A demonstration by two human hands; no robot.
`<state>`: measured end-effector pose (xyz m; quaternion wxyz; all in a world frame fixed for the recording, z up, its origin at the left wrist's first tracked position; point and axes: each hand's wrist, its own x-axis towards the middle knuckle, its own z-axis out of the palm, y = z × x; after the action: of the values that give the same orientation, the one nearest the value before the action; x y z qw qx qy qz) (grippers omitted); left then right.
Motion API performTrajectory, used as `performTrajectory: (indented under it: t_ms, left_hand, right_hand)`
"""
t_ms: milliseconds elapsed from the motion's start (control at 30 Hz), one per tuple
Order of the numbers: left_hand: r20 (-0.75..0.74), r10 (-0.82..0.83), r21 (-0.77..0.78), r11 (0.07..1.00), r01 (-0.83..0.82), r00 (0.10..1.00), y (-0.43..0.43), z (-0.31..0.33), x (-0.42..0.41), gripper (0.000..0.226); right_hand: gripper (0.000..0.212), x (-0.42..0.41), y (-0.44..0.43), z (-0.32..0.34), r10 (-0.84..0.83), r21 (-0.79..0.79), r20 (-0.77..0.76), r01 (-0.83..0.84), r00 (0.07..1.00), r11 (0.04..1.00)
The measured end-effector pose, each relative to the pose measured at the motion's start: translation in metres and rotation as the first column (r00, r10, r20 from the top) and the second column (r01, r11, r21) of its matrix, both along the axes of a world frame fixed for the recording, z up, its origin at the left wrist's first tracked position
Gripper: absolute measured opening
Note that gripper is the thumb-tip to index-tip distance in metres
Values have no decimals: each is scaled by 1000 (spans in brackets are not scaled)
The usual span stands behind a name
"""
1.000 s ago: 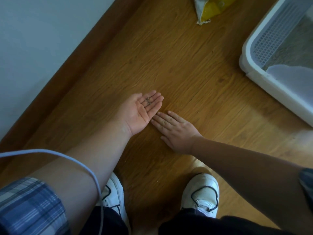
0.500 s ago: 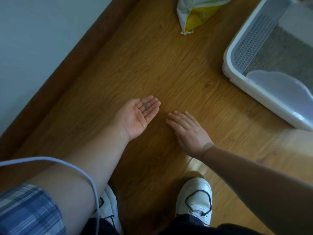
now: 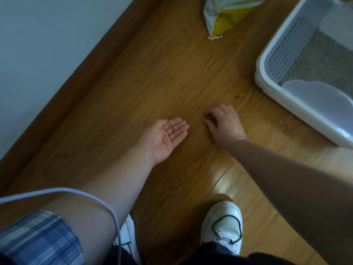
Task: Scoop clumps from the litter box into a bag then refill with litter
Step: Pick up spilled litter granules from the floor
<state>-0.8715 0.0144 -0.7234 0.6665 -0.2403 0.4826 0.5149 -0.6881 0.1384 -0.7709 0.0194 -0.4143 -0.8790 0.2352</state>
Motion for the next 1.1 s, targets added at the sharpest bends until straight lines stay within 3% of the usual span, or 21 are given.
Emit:
performTrajectory:
  t_ms: [367, 467, 567, 733, 900, 1100]
  left_hand:
    - [15, -83, -56, 995, 84, 996, 4, -9, 24, 42]
    - [20, -83, -63, 994, 84, 996, 6, -7, 30, 41]
    - [41, -57, -40, 997, 59, 998, 5, -8, 36, 40]
    - [38, -72, -50, 996, 74, 997, 1, -8, 37, 39]
    - [35, -75, -59, 995, 77, 997, -4, -5, 31, 39]
    - [26, -92, -58, 994, 94, 995, -4, -3, 27, 39]
  right_hand:
    - [14, -1, -2, 4, 108, 65, 23, -109, 994, 992]
    - [7, -5, -15, 16, 108, 32, -145, -104, 984, 994]
    - [18, 1, -42, 26, 210, -16, -258, -221, 943, 975]
    - [25, 43, -36, 11, -213, -29, -118, 211, 970, 977]
    - [27, 49, -35, 4, -122, -49, 50, 124, 991, 991]
    - [5, 30, -31, 0, -63, -8, 33, 64, 997, 998]
